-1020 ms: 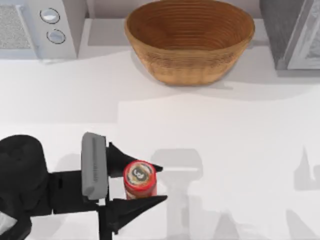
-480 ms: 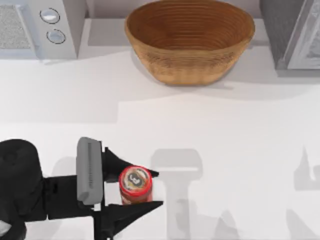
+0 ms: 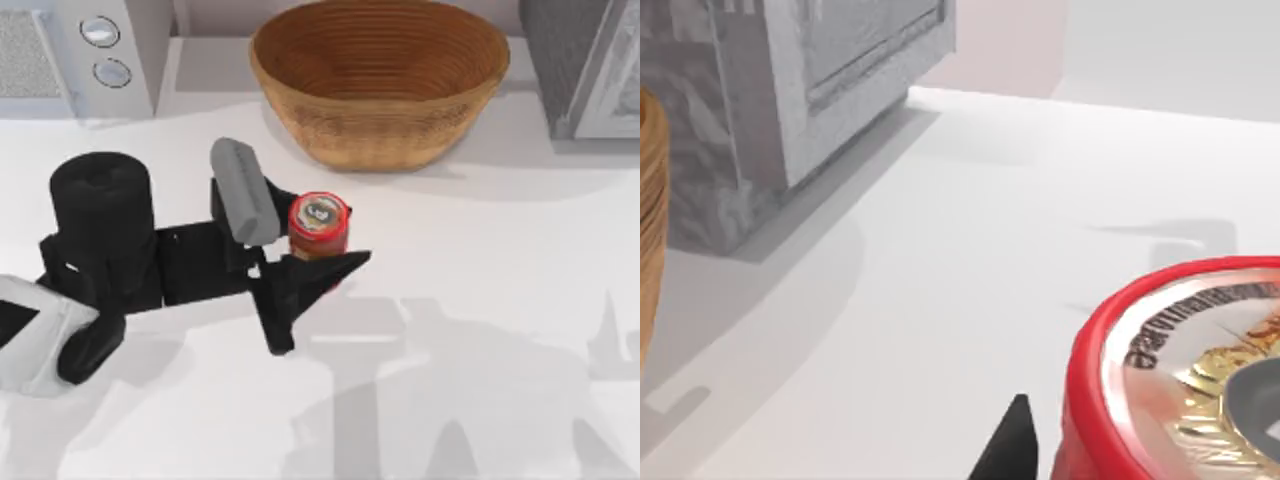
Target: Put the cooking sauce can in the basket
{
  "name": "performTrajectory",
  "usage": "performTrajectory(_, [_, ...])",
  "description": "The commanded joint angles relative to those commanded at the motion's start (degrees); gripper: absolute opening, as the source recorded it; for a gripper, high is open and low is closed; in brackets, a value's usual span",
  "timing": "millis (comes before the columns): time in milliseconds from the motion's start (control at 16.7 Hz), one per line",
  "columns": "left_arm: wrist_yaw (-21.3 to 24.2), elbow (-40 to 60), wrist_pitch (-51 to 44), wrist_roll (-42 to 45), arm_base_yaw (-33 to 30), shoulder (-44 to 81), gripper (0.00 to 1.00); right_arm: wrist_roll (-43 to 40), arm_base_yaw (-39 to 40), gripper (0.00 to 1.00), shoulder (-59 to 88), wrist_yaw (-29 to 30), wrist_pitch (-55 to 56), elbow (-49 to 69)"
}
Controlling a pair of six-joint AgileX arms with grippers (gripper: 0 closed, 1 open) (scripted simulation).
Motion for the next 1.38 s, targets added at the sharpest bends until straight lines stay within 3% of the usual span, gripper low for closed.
performTrajectory(600, [-12.22,30.23,-15.3,-2.71,0.87,10.34,0.0,0.0,0.0,1.0,0.0,0.0,0.0,0.0])
performTrajectory(900, [-20.51,47.35,-25.99,-4.1,1.13,15.63,0.0,0.0,0.0,1.0,0.0,0.0,0.0,0.0])
performTrajectory(1080, [-23.46,51.54,-29.1,-4.99,1.91,17.13,0.0,0.0,0.0,1.0,0.0,0.0,0.0,0.0])
performTrajectory(1380, [-23.56,51.6,-29.15,-4.93,1.7,16.91,0.0,0.0,0.0,1.0,0.0,0.0,0.0,0.0])
